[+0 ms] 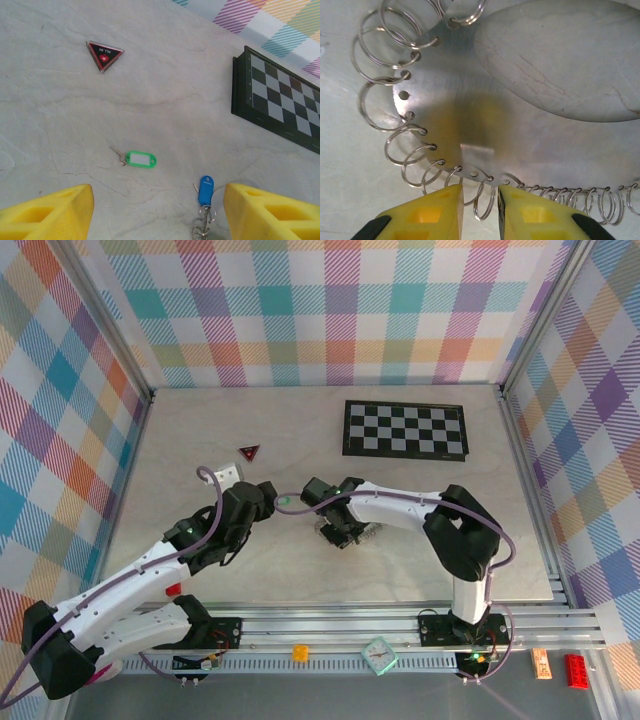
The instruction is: Put the keys on the keyring
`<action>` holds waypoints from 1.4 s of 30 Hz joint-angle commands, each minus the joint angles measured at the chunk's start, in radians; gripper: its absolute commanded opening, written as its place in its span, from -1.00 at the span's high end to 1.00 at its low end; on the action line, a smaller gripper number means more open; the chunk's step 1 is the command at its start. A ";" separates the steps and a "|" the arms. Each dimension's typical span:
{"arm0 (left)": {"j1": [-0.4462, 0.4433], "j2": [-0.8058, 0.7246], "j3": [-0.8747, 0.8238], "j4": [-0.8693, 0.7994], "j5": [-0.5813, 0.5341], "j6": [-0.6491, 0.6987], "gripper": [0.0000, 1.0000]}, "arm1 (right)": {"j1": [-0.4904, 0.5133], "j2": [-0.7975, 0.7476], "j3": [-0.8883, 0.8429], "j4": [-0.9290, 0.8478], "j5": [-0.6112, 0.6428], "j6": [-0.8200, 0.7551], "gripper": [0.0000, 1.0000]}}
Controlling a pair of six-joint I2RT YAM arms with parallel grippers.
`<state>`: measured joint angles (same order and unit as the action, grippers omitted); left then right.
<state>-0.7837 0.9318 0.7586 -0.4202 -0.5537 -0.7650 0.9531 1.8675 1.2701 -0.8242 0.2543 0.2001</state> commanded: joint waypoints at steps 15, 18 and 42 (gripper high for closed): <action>-0.009 -0.037 -0.005 -0.003 -0.029 0.012 -0.36 | 0.011 0.050 0.034 -0.078 0.043 -0.010 0.59; -0.009 -0.037 -0.007 -0.004 -0.029 0.010 -0.36 | 0.010 0.053 0.037 -0.077 0.040 -0.012 0.64; -0.009 -0.068 0.001 0.014 -0.044 0.105 -0.44 | 0.011 -0.074 -0.026 -0.007 0.121 -0.029 1.00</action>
<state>-0.7841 0.8799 0.7559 -0.4408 -0.5858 -0.7273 0.9554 1.8729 1.2686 -0.8566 0.3294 0.1921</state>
